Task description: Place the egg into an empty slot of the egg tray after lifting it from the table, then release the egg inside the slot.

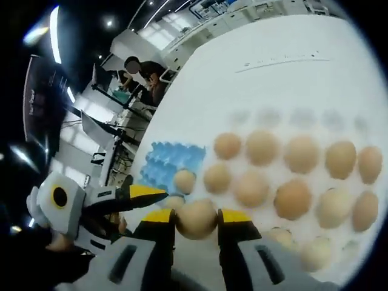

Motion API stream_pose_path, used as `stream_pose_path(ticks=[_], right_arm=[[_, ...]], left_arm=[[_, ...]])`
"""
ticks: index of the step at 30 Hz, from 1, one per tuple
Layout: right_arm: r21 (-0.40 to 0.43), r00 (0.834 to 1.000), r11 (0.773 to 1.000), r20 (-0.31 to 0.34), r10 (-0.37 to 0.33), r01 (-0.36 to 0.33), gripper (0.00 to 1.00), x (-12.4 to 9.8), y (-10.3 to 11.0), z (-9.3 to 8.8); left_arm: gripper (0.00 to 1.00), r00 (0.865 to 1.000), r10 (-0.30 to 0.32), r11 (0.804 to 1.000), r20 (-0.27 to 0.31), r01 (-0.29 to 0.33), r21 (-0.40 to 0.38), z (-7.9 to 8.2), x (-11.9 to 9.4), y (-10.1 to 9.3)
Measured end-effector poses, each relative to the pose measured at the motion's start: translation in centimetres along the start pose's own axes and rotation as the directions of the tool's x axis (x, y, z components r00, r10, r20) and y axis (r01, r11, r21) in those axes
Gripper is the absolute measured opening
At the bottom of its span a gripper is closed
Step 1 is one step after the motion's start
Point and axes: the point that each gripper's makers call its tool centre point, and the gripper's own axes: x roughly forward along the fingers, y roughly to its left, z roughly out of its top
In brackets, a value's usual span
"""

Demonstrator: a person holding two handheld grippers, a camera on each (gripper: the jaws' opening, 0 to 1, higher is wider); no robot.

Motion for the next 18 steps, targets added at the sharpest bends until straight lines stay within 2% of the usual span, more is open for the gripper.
stream_pose_path(ticks=[8, 15, 18], right_arm=[[-0.008, 0.999, 1.0, -0.022, 0.026, -0.027, 0.28, 0.6, 1.0, -0.3], [0.004, 0.999, 0.999, -0.025, 0.037, -0.037, 0.29, 0.6, 0.8, -0.2], [0.011, 0.998, 0.999, -0.045, 0.038, -0.037, 0.29, 0.5, 0.8, -0.6]], left_arm=[[0.4, 1.0, 0.004, 1.0, -0.02, -0.004, 0.026, -0.1, 0.9, -0.1], [0.33, 0.999, -0.004, 1.0, -0.054, 0.005, 0.018, -0.7, 1.6, -0.2], [0.29, 0.999, -0.01, 1.0, -0.05, 0.011, 0.012, -0.7, 1.8, -0.3]])
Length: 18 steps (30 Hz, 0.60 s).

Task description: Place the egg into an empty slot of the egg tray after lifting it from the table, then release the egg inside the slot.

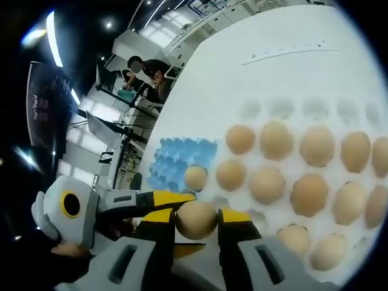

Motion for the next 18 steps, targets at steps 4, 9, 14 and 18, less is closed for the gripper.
stream_pose_path(ticks=[4, 9, 14, 18], right_arm=[[0.015, 1.0, 1.0, -0.016, 0.004, -0.003, 0.29, 0.1, -0.1, -0.4], [0.031, 0.999, 0.999, -0.031, 0.017, -0.016, 0.29, 0.1, -0.1, -0.7], [-0.116, 0.998, 0.993, -0.062, 0.017, -0.024, 0.29, 0.3, 0.2, -0.9], [-0.168, 0.997, 0.986, -0.074, 0.002, -0.014, 0.33, 0.5, 0.7, -0.8]], left_arm=[[0.29, 1.0, -0.006, 1.0, -0.001, 0.006, 0.002, -0.1, 0.2, -0.3], [0.29, 1.0, -0.008, 1.0, -0.008, 0.008, 0.011, -0.4, 0.1, -0.4], [0.29, 1.0, 0.007, 1.0, -0.02, -0.007, -0.001, -0.8, 0.1, 0.0], [0.29, 0.999, 0.017, 1.0, -0.032, -0.017, 0.007, -1.3, 0.1, 0.1]])
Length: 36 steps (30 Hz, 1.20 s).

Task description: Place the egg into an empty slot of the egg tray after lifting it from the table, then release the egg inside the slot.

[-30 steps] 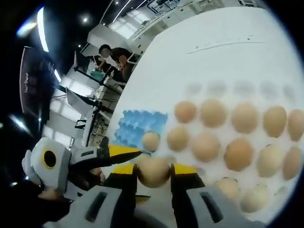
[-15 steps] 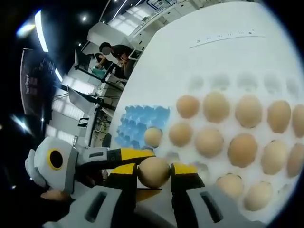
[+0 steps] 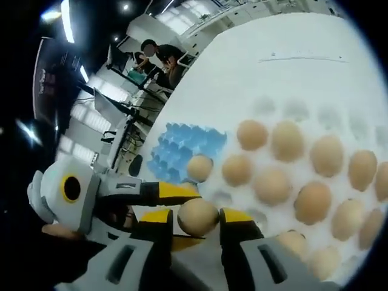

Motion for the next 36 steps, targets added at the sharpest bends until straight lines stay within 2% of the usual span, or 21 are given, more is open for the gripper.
stream_pose_path(ticks=[5, 10, 13, 22, 34, 36], right_arm=[[-0.033, 1.0, 0.999, 0.013, -0.017, 0.017, 0.4, -0.2, -0.4, 0.3], [-0.021, 0.999, 0.999, 0.031, -0.032, 0.032, 0.4, -1.0, -1.4, 0.7], [0.005, 0.999, 1.0, 0.046, -0.029, 0.028, 0.41, -1.5, -1.9, 0.9], [0.042, 0.996, 0.998, 0.065, -0.059, 0.057, 0.4, -2.1, -3.0, 0.8], [0.021, 0.997, 0.998, 0.053, -0.055, 0.054, 0.39, -1.9, -3.6, -0.3], [-0.01, 0.996, 0.997, 0.05, -0.07, 0.07, 0.39, -2.0, -3.8, -0.3]], left_arm=[[0.28, 1.0, 0.005, 1.0, 0.005, -0.005, -0.016, -0.2, -0.2, 0.5], [0.28, 1.0, 0.014, 0.999, -0.002, -0.014, -0.03, -0.7, -0.3, 1.2], [0.28, 0.999, 0.025, 0.999, 0.021, -0.024, -0.047, -0.5, -0.5, 1.9], [0.28, 0.998, 0.052, 0.996, 0.026, -0.05, -0.067, -0.4, -0.6, 3.1], [0.28, 0.999, 0.053, 0.996, 0.013, -0.052, -0.066, -0.4, -0.4, 3.6], [0.28, 0.999, 0.045, 0.997, 0.014, -0.044, -0.07, -0.3, -0.4, 3.7]])
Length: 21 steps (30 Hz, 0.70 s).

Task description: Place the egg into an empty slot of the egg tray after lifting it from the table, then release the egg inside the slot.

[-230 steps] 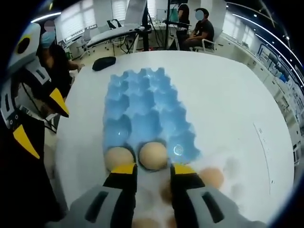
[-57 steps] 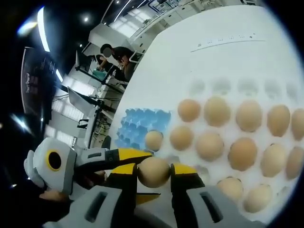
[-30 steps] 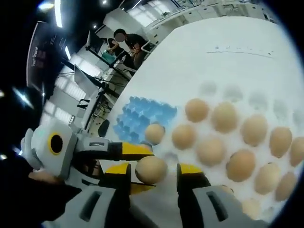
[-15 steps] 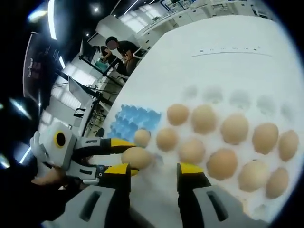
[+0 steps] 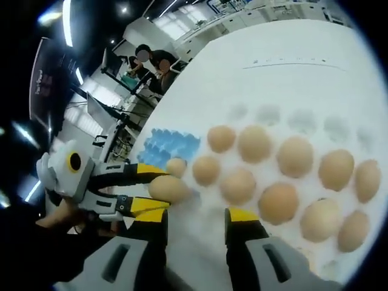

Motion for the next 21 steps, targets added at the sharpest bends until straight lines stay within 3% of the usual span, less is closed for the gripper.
stream_pose_path(ticks=[3, 6, 9, 14, 18, 21], right_arm=[[-0.088, 0.998, 0.995, -0.047, -0.042, 0.038, 0.39, 0.0, -0.5, -0.7], [-0.235, 0.991, 0.968, -0.082, -0.109, 0.087, 0.37, 0.2, -1.2, -1.2], [-0.313, 0.984, 0.943, -0.095, -0.149, 0.112, 0.33, 0.4, -1.4, -1.3], [-0.329, 0.985, 0.938, -0.097, -0.146, 0.107, 0.31, 0.5, -1.6, -1.4], [-0.294, 0.987, 0.949, -0.079, -0.138, 0.109, 0.27, 0.4, -2.0, -1.2], [-0.32, 0.984, 0.94, -0.085, -0.156, 0.121, 0.25, 0.5, -2.0, -1.2]], left_arm=[[0.28, 1.0, 0.003, 1.0, 0.001, -0.003, 0.008, 0.2, 0.0, 0.2], [0.28, 1.0, 0.006, 1.0, 0.004, -0.006, 0.008, 0.4, 0.0, 0.4], [0.28, 1.0, 0.007, 1.0, 0.002, -0.007, 0.009, 0.6, 0.1, 0.8], [0.28, 1.0, 0.013, 1.0, 0.002, -0.013, 0.007, 1.0, 0.0, 1.4], [0.28, 1.0, 0.022, 1.0, 0.006, -0.022, 0.016, 1.3, -0.1, 1.7], [0.28, 1.0, 0.027, 1.0, 0.011, -0.027, 0.012, 1.6, -0.2, 2.1]])
